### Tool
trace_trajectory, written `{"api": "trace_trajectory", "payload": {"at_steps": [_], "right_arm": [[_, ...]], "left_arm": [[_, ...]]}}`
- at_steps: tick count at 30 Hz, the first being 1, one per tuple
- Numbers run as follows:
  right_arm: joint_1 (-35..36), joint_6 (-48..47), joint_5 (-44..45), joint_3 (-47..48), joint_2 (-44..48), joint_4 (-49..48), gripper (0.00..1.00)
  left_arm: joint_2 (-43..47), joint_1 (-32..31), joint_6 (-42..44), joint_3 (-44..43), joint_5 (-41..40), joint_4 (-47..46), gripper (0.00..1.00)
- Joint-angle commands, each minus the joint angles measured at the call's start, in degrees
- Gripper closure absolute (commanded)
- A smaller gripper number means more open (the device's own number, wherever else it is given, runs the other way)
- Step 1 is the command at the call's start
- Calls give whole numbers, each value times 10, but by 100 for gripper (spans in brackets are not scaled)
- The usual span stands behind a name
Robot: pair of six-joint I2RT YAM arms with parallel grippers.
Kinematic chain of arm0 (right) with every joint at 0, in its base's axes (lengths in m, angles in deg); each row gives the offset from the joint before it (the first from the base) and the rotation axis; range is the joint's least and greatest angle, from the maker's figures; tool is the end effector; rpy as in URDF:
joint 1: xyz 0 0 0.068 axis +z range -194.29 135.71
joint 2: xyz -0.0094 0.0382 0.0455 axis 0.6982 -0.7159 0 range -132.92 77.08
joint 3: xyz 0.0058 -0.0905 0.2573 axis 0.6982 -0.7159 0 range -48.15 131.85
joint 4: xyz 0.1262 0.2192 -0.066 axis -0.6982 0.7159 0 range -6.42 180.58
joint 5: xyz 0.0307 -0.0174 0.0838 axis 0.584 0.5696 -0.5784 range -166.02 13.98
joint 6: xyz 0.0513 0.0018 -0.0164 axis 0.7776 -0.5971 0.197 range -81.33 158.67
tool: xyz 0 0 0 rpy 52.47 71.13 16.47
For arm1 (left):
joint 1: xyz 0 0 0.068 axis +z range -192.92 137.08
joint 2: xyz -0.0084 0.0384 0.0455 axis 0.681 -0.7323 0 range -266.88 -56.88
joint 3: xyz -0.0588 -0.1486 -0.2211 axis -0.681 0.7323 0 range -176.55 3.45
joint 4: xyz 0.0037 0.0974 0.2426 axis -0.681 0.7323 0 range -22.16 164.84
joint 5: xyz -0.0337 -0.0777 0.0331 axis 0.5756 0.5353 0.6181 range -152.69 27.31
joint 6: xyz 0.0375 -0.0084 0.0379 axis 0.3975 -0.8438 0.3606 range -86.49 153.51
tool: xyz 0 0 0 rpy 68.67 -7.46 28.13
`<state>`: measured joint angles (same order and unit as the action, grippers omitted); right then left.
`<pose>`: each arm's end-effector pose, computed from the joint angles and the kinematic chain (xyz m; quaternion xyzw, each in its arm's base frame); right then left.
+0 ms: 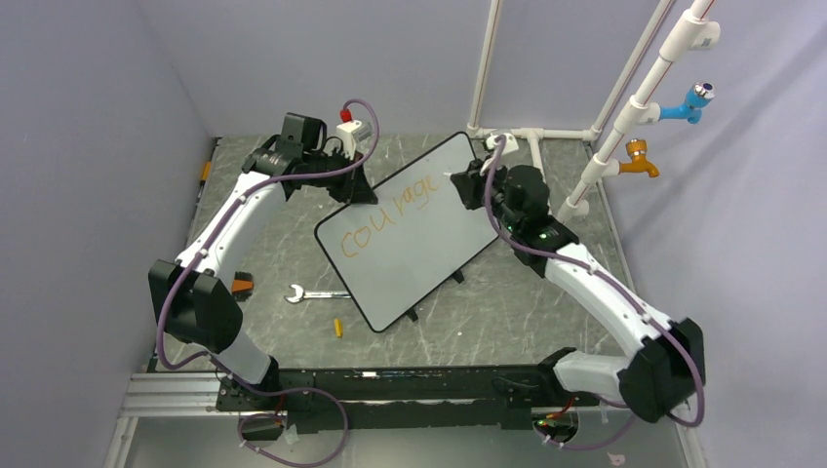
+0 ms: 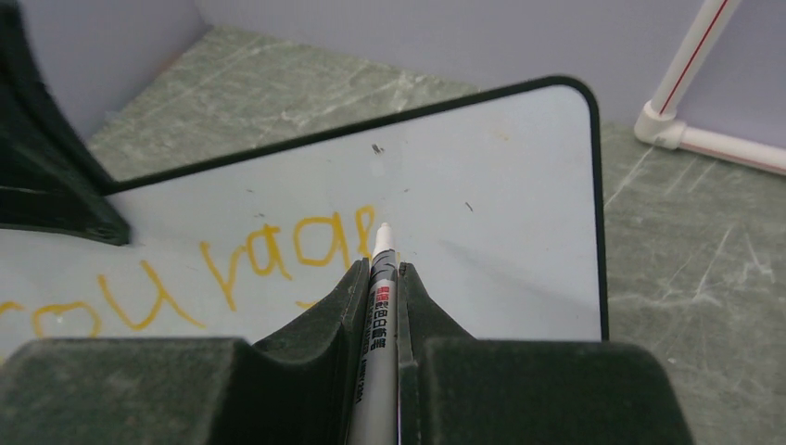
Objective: Write a sentence on the whiteboard
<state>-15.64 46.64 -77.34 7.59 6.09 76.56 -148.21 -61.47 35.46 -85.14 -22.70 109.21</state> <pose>0.2581 0.1419 0.3408 -0.1431 0.7423 0.2138 0.6187 0.3211 -0.1320 0.3553 0.2852 0.8278 -0.3645 0.3171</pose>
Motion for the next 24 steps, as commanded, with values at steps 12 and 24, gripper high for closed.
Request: {"api": "trace_trajectory", "payload": {"at_steps": [12,24], "right_arm": [[0,19,27,-45,186,66,100],[1,48,-60,-73,185,94,100]], "left_arm": [[3,-62,54,-2,-104,27,100],[55,-62,31,87,-103,-43,100]]}}
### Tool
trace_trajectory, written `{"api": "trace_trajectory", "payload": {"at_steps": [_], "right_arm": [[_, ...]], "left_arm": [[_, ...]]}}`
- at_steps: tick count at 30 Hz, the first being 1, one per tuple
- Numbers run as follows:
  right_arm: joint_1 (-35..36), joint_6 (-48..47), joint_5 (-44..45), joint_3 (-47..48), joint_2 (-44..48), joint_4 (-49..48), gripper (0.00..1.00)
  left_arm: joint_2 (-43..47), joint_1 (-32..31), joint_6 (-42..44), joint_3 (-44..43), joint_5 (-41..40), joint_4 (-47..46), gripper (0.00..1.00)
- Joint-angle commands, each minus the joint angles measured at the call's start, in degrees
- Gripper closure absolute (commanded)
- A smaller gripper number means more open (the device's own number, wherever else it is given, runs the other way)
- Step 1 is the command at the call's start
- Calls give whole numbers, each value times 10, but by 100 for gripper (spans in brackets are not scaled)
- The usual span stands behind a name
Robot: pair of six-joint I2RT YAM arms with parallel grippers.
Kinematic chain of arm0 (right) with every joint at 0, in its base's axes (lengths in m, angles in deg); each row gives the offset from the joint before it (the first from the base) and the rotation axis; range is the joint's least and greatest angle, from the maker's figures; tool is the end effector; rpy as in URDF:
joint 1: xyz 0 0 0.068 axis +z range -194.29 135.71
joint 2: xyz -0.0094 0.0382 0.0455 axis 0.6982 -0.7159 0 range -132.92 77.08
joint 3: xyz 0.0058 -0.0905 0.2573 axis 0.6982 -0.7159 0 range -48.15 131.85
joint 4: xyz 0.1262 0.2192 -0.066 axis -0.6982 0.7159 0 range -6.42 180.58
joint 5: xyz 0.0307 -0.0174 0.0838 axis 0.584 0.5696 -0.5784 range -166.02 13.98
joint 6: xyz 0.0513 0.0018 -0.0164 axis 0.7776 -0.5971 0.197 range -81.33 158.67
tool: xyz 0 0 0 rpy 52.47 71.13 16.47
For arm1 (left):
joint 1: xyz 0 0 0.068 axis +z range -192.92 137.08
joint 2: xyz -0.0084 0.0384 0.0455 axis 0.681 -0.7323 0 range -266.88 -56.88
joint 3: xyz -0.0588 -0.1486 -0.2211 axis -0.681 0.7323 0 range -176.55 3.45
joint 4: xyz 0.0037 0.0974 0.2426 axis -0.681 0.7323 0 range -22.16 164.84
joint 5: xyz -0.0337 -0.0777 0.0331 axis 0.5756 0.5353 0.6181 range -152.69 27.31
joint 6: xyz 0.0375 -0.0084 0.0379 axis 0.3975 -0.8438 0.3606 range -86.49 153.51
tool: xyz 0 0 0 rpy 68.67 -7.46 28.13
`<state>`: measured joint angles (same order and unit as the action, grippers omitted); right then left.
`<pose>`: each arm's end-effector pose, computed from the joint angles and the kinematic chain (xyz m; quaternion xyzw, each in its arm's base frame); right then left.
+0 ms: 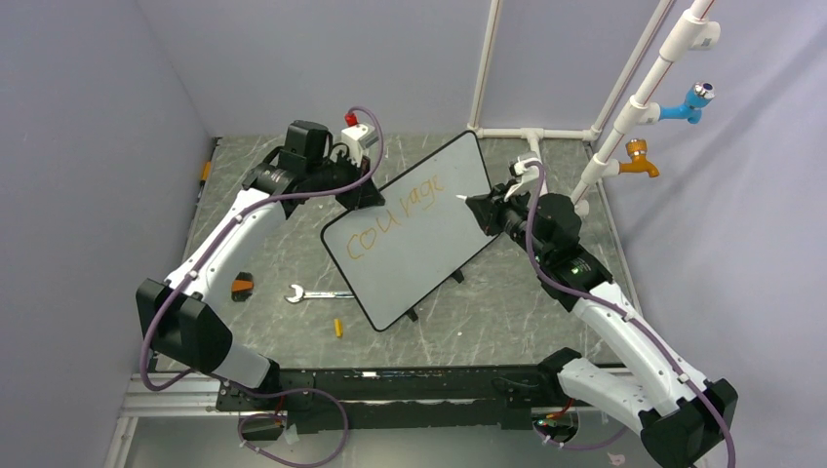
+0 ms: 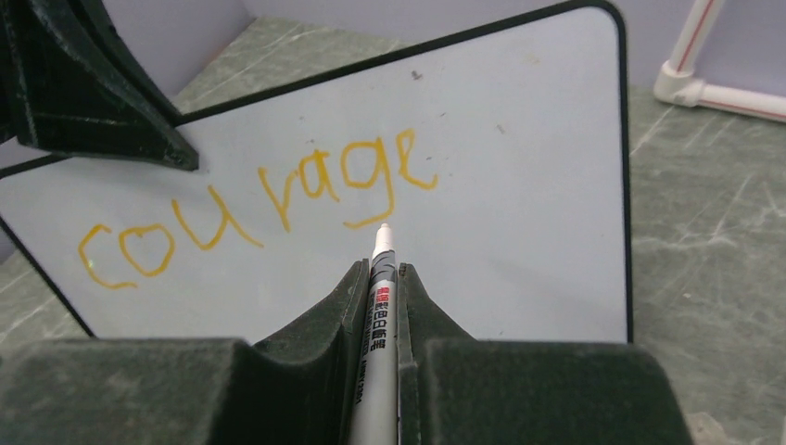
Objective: Write a sentence on the whiteboard
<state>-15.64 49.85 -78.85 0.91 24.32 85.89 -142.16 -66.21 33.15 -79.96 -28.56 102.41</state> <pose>0.1900 0.1058 0.3562 -0.1292 0.7318 0.2450 0.6227 0.2937 -0.1483 0.3672 0.2993 0.8101 -0.3447 0.3680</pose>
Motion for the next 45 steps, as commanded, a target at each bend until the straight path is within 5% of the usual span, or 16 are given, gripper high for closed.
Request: {"api": "trace_trajectory", "payload": {"at_steps": [1,7,19,27,45], "right_arm": [[0,17,-53,-9,1,0,100],[5,25,-82,-29,-9,-20,100],[9,12,83,-18,-57,-59,100],[7,-8,96,23,-119,-135,100],[-75,33,-35,78,-212,-209,100]], "left_arm": [[-7,-14,55,34,-48,25,100],[-8,-5,50,28,-64,31,100],[2,16,47,32,-68,29,100],[3,16,49,34,-72,29,100],[1,21,52,32,-74,28,100]]}}
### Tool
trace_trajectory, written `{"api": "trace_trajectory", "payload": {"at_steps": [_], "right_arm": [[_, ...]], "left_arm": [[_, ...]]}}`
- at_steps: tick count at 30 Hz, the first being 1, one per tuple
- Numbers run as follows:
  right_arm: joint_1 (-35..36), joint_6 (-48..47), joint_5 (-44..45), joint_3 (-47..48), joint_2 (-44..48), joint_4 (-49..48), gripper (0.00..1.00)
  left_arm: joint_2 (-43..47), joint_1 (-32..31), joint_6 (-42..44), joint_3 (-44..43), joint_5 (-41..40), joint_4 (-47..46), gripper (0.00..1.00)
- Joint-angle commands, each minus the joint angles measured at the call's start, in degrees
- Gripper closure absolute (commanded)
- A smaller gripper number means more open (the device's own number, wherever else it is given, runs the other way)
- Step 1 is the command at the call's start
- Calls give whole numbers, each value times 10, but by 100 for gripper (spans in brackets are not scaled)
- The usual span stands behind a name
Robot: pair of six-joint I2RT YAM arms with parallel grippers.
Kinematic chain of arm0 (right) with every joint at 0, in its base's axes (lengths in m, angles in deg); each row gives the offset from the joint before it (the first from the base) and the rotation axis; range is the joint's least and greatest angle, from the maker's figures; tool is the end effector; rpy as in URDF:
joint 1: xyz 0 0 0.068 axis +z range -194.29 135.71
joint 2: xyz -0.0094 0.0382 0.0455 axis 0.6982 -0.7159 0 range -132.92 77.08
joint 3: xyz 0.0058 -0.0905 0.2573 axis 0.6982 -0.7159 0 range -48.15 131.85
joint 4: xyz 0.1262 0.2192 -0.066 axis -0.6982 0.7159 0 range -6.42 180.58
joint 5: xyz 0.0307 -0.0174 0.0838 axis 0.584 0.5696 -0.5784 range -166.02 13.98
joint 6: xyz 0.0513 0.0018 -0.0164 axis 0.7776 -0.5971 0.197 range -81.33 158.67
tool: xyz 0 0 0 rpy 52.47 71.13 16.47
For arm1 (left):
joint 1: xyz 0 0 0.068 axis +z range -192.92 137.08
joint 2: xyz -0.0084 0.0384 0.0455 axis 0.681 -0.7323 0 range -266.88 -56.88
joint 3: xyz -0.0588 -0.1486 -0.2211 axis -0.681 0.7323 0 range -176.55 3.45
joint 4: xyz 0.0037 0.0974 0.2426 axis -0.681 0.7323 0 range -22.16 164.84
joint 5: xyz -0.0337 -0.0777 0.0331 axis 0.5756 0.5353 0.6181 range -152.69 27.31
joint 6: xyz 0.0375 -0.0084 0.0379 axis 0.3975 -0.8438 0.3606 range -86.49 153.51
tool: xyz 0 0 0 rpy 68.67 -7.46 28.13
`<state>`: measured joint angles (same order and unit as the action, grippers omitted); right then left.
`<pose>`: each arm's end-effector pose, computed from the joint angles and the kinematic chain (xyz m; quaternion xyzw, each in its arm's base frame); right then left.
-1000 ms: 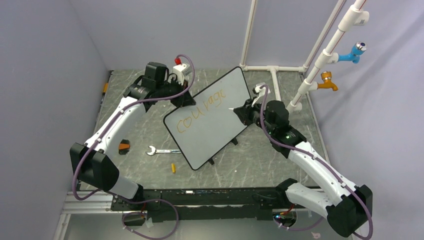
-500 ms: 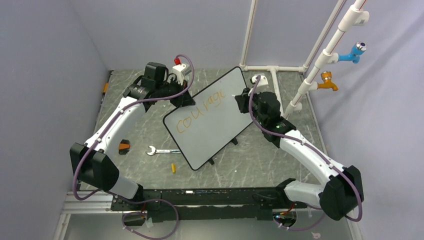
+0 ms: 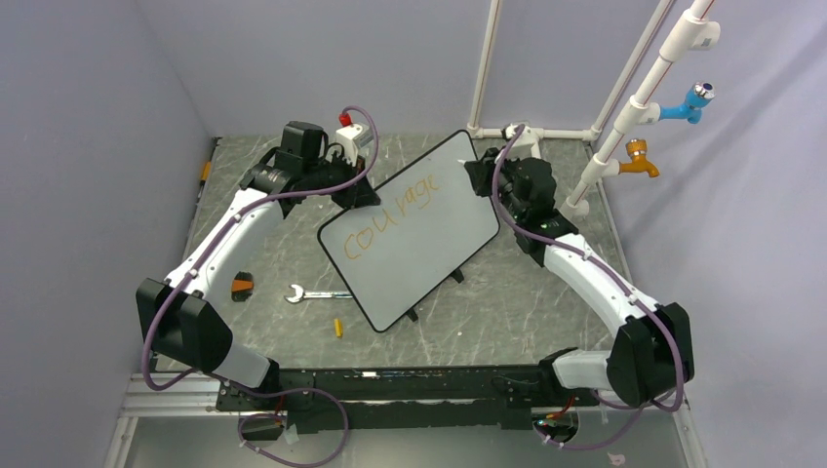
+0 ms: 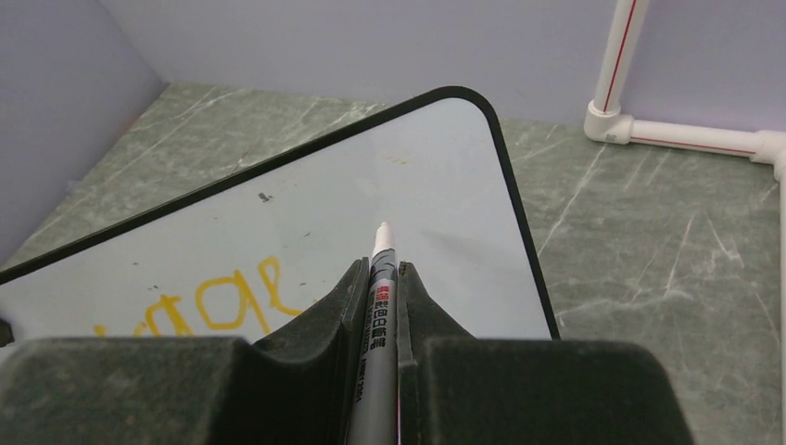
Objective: Write a sentence on the whiteboard
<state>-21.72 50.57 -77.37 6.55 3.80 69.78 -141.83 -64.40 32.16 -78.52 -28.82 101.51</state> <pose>0.2809 0.1176 0.3360 -0.0764 0.7319 0.2088 0.6441 0.2976 -0.1385 0.3620 0.2782 0.8188 -0.3401 0.3695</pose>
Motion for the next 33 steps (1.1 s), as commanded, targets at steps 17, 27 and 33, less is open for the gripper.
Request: {"api": "trace_trajectory", "payload": {"at_steps": [17,27,33], "right_arm": [[-28,55,-107,24,-48,-76,100],[-37,55,-87,36,-64,-62,100],[-39,58,-97,33,-67,-60,100]], "left_arm": [[-1,4,64,20,-62,33,100],[0,4,65,22,-59,32,100],[1,4,64,21,-58,31,100]]}}
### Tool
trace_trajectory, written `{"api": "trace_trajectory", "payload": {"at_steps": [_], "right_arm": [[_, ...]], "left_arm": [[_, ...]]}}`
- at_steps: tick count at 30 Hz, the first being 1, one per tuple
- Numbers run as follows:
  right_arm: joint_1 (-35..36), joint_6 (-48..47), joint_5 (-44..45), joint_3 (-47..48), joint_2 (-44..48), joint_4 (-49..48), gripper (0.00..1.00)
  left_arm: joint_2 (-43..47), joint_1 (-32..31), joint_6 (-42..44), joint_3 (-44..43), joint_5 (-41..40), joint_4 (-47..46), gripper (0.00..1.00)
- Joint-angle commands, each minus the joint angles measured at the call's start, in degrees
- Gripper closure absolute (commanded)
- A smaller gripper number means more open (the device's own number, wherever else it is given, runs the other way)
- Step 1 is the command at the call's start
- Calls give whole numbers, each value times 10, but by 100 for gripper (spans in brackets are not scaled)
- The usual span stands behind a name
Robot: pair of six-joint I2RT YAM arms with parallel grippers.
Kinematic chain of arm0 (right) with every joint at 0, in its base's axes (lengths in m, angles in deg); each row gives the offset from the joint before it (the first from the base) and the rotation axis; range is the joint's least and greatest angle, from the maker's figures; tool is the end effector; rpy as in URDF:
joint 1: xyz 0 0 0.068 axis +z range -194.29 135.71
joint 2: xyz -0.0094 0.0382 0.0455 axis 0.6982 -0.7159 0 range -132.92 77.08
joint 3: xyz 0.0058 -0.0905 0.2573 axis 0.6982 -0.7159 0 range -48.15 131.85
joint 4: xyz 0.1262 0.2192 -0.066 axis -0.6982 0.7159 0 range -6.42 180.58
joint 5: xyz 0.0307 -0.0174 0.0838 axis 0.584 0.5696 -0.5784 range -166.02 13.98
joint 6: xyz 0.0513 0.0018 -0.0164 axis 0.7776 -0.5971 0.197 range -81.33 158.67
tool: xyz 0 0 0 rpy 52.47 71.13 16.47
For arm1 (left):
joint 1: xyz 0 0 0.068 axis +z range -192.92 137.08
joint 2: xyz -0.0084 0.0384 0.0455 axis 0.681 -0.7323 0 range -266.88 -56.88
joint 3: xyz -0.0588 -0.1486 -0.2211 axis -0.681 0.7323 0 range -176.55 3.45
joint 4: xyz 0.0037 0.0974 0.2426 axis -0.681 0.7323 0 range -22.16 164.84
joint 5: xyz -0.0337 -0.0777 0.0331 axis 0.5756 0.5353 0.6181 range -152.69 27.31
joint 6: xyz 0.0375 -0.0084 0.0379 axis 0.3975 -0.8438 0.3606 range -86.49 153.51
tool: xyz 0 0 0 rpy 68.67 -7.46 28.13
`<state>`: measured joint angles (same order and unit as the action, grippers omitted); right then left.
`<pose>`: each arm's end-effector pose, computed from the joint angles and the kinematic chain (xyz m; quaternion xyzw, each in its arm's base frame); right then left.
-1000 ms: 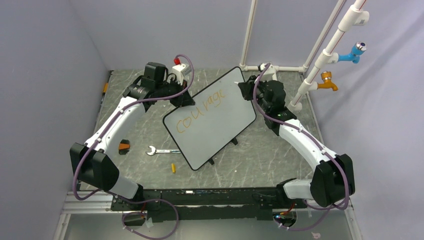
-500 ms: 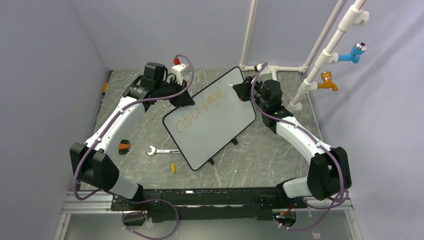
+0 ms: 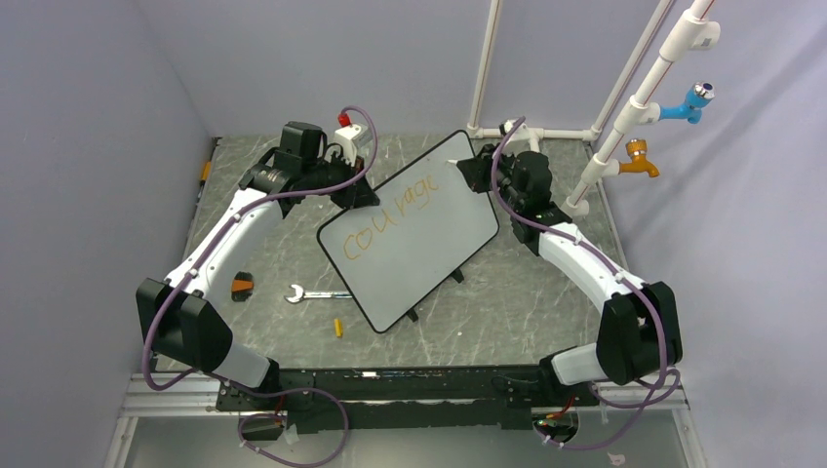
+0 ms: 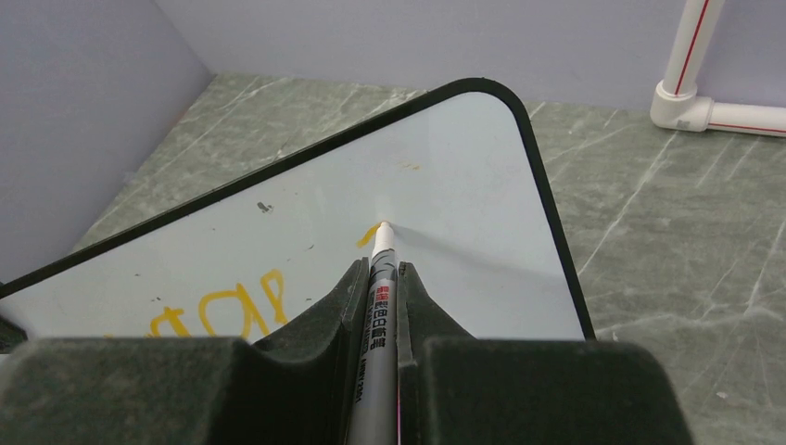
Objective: Write a sentence on the whiteboard
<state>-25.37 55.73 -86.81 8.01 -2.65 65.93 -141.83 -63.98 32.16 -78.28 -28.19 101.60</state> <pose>0.3098 0.1132 0.3190 -0.0750 0.7382 0.2723 0.6126 0.2982 -0.1365 0.3606 0.2768 0.8193 -0.3431 0.3666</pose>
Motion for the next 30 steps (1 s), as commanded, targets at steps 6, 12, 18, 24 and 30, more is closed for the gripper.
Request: {"api": "trace_trajectory", "payload": {"at_steps": [6,12,18,24,30], "right_arm": [[-3,14,-14,2,5,-17,100],[-3,21,-28,-19,16,-7,100],[-2,19,-25,-44,30,1,100],[-2,12,-7,-43,36,14,100],[-2,-6,23,0,24,44,100]], "left_arm": [[1,0,65,19,-64,30,100],[4,0,64,19,-65,30,100],[7,0,64,19,-66,30,100],[8,0,64,19,-66,30,100],[9,0,64,20,-65,29,100]]}}
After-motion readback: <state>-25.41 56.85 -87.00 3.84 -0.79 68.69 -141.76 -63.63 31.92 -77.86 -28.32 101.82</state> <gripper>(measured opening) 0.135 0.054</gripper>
